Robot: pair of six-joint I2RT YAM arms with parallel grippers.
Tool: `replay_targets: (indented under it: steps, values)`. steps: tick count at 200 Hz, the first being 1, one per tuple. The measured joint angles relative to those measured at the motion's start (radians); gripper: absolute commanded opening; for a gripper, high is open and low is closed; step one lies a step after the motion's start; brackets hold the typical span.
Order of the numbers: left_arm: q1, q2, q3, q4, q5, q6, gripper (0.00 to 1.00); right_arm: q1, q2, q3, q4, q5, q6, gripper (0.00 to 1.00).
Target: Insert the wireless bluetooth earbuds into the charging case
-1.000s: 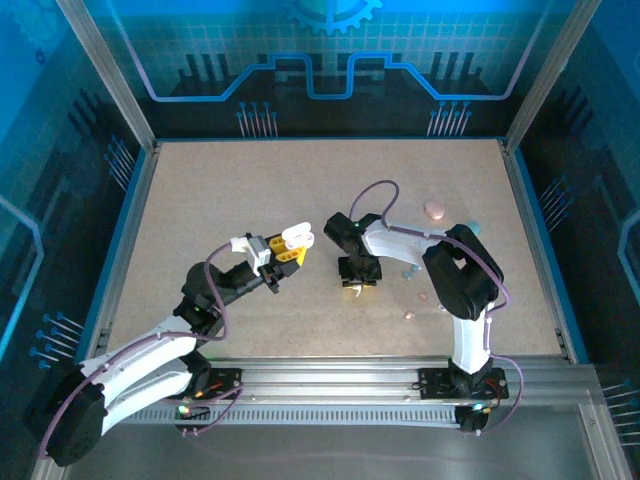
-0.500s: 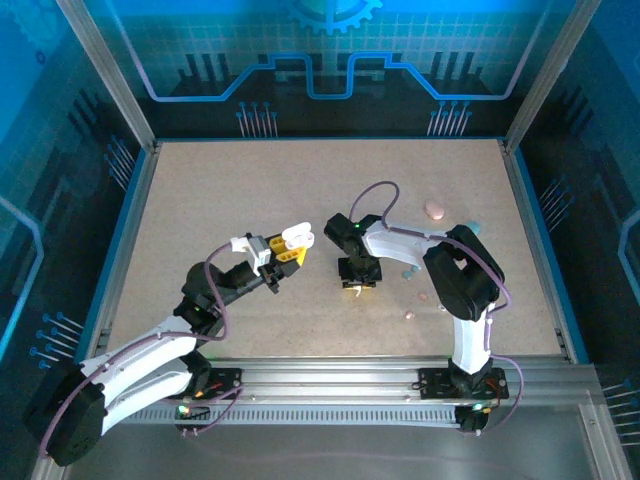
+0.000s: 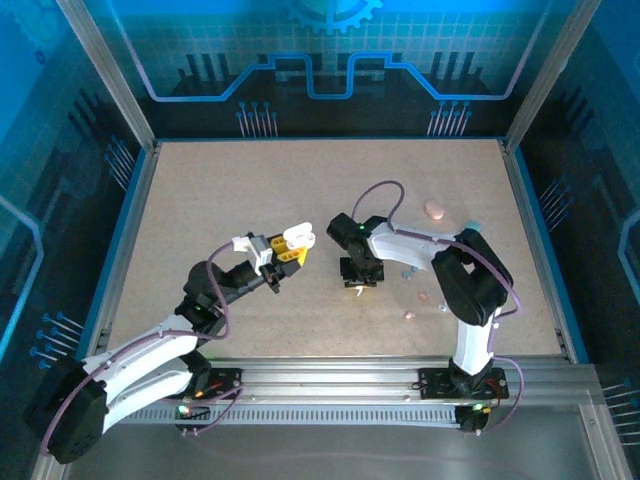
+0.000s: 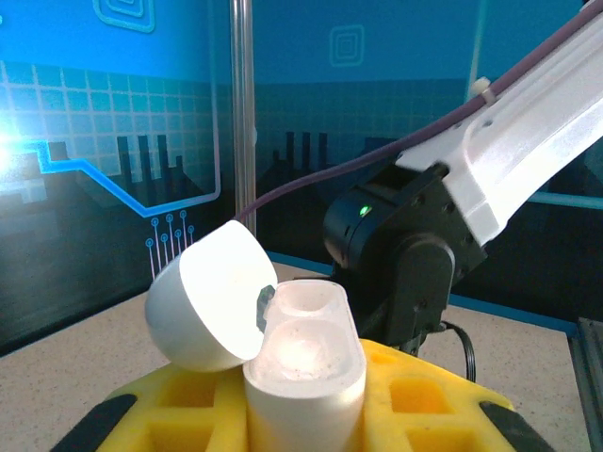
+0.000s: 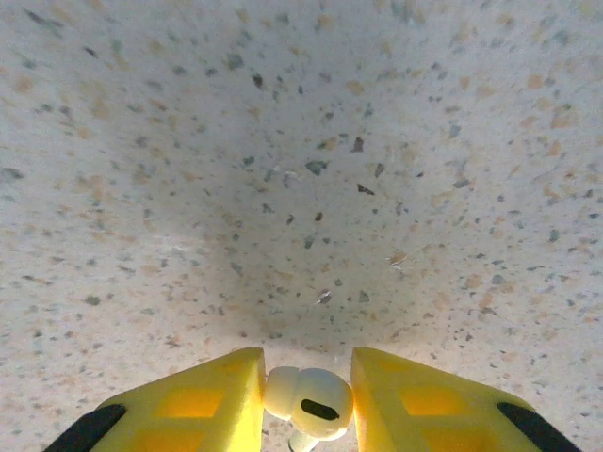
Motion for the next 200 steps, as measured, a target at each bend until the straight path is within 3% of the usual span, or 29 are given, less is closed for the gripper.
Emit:
replay_targets:
  steps: [61,131,200]
  values:
    - [0.000,0.019,0.004,0.003,0.000,-0.003,0.16,-0.005,-0.134,-0.013,0.000,0.039,-0.032,0.29]
    - [-0.001,0.158,0.055,0.013,0.000,-0.078,0.14,-0.005,-0.501,0.012,0.065,0.171,-0.207,0.27]
    - [-0.038,0.330,0.101,0.129,0.000,-0.172,0.14,0.047,-0.598,0.032,0.201,0.215,-0.399,0.28]
